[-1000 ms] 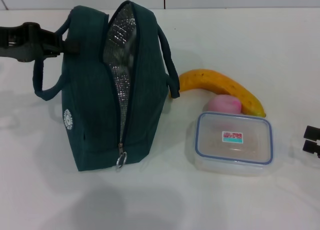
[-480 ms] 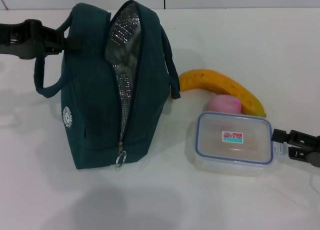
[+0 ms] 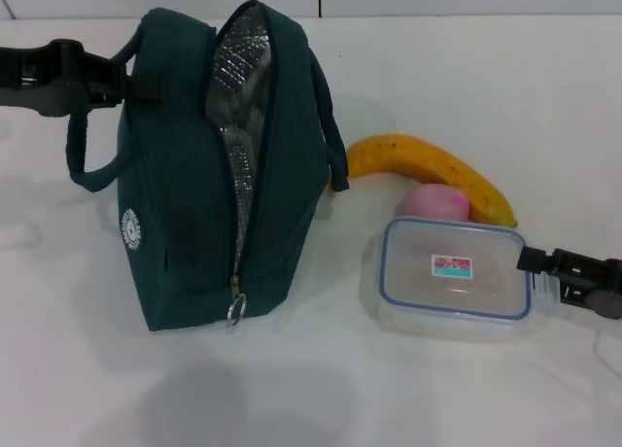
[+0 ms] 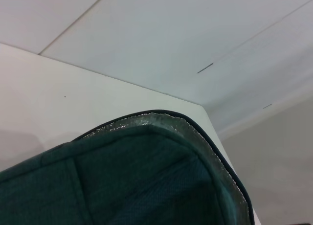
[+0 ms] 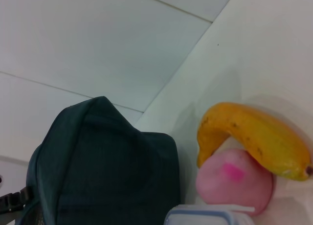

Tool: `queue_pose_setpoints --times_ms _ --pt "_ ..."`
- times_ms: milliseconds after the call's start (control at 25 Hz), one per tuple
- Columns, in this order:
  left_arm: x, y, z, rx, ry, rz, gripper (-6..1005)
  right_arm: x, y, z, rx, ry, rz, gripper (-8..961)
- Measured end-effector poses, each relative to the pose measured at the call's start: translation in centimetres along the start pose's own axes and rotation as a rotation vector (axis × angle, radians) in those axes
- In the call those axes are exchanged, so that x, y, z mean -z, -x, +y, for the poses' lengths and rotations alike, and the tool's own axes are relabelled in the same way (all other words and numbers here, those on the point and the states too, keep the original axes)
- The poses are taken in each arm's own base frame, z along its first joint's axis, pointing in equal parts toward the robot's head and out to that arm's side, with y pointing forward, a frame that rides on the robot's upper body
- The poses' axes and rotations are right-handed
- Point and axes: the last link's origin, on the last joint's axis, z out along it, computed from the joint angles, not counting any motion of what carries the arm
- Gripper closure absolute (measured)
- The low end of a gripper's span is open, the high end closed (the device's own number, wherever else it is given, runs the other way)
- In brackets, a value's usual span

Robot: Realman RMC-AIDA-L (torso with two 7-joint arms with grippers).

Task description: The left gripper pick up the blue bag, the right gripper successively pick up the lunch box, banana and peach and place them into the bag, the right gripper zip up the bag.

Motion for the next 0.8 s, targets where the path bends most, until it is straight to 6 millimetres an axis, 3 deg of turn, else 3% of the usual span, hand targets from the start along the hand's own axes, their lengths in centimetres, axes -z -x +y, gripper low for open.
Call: queue_pose_setpoints --times_ms 320,440,640,800 --pt "0.1 0.04 -0.04 -0.001 -0.003 0.001 965 -0.25 -0.13 -0.07 0.009 -0.011 0.029 157" --pt "0.14 0.03 -0.05 -0.001 -0.004 0.001 965 -0.32 -0.07 0.0 0.013 -0.01 0.035 393" --pt "0.14 0.04 -0.06 -0.004 -0.004 0.001 964 -0.45 -0.02 0.07 0.017 -0.008 0.041 642" --pt "0.13 0.04 -0.06 -0.006 -0.004 0.0 964 -0.43 -0.2 0.17 0.014 0.002 0.043 681"
